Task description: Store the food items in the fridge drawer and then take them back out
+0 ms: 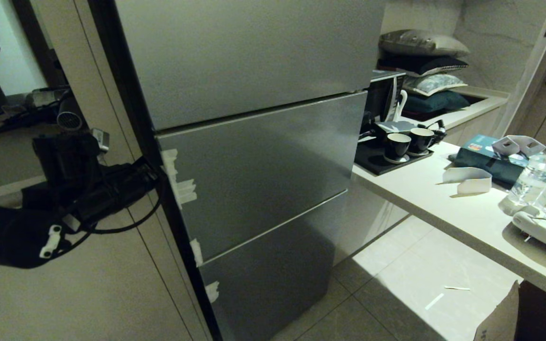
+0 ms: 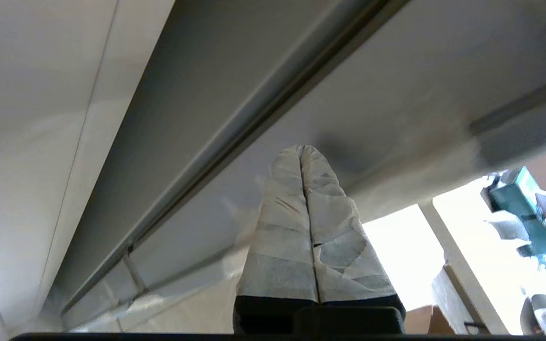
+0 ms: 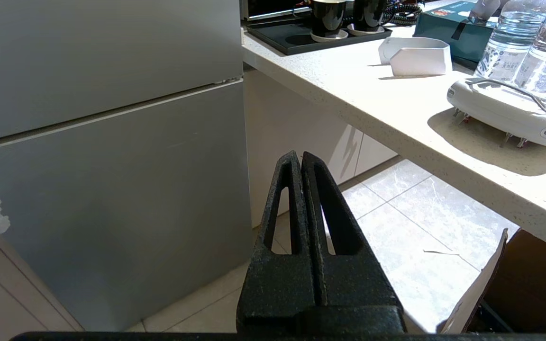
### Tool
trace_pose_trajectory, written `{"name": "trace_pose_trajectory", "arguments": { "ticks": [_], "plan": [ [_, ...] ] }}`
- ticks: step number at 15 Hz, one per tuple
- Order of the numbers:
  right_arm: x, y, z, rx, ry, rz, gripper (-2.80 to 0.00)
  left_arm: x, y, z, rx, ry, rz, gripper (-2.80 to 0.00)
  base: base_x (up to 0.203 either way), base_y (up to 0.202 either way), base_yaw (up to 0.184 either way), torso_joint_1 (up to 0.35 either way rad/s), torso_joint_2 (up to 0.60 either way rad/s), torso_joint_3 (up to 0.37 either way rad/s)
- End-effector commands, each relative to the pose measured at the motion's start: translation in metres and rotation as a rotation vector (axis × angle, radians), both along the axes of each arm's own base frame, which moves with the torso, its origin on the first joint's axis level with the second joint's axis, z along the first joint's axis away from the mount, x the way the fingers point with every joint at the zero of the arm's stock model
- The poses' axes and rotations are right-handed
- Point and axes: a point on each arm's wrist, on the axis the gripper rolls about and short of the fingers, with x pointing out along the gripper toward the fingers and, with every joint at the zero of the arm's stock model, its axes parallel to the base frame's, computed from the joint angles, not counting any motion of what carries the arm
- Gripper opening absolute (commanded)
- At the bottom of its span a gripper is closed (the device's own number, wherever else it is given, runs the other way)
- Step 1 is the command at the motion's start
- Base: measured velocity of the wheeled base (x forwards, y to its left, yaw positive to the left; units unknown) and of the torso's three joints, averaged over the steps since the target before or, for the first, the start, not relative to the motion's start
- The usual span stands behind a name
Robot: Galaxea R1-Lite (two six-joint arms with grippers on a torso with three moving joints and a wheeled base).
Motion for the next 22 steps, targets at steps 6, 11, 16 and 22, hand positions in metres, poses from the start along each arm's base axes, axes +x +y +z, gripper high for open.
{"name": "trace_pose_trajectory", "arguments": {
  "ticks": [6,11,16,22],
  "plan": [
    [0.002,0.0,-0.008,0.0,0.029,0.001,-2.8,-0.004,-0.002,0.0,-0.004,0.001,-0.011,-2.8,0.0,0.0,0.0,0.0,0.0,0.0],
    [0.002,0.0,-0.008,0.0,0.029,0.0,-2.8,-0.008,-0.007,0.002,-0.001,-0.005,-0.027,-2.8,0.0,0.0,0.0,0.0,0.0,0.0],
    [0.002,0.0,-0.008,0.0,0.029,0.0,-2.8,-0.032,-0.017,0.006,-0.001,-0.007,-0.078,-2.8,0.0,0.0,0.0,0.0,0.0,0.0],
    [0.002,0.0,-0.008,0.0,0.029,0.0,-2.8,-0.061,-0.042,-0.001,0.008,0.02,-0.186,-2.8,0.0,0.0,0.0,0.0,0.0,0.0]
  ]
}}
